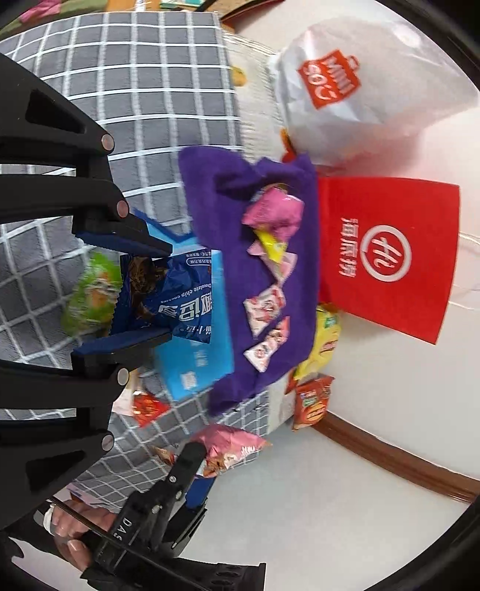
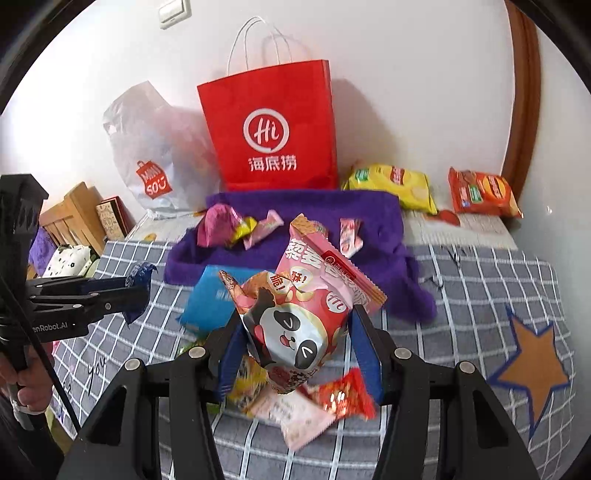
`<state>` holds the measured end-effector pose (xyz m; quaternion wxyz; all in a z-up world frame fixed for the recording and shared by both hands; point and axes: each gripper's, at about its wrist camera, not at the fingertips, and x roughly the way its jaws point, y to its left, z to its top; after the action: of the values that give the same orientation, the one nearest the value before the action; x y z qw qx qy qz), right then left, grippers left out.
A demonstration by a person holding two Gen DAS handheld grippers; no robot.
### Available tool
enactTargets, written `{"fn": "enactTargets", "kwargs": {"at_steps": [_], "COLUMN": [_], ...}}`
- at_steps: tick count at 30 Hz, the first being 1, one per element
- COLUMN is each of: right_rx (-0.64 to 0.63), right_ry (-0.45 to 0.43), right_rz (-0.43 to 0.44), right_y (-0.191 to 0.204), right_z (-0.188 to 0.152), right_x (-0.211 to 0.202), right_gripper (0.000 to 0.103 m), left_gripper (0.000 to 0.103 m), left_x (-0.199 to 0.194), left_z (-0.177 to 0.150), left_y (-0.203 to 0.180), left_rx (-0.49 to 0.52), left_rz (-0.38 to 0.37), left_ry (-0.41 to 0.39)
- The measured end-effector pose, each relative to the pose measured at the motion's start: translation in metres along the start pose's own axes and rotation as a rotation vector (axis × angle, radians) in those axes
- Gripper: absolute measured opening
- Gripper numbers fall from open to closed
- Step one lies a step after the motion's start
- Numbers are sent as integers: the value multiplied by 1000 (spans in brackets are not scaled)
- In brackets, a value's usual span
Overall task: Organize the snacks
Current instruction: 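Carry the blue bag with the left tool while the right carries the panda bag over the towel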
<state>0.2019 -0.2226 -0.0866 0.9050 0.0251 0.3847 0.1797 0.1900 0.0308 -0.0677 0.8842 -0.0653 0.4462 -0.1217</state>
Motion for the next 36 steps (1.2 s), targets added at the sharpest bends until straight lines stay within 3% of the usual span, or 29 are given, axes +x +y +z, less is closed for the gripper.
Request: {"fn": "enactTargets", "kwargs": {"at_steps": [14, 25, 31, 36], "right_rx": [-32, -37, -33, -46], "right_ry": [-42, -40, -36, 42], "right_rz": [-2, 3, 10, -10], "right_y": [-3, -5, -18, -32], "right_z": [74, 117, 126, 119], "right_x": [38, 86, 110, 145], "right_gripper": [54, 54, 54, 54], "left_gripper": [37, 37, 37, 37], "left_x": [23, 71, 96, 112], "left_z": [69, 110, 118, 116], "left_y": [0, 16, 26, 31], "left_rx": [-20, -56, -38, -15], "left_rz": [-17, -6, 34, 30], "left_ry": [-42, -26, -15, 10]}}
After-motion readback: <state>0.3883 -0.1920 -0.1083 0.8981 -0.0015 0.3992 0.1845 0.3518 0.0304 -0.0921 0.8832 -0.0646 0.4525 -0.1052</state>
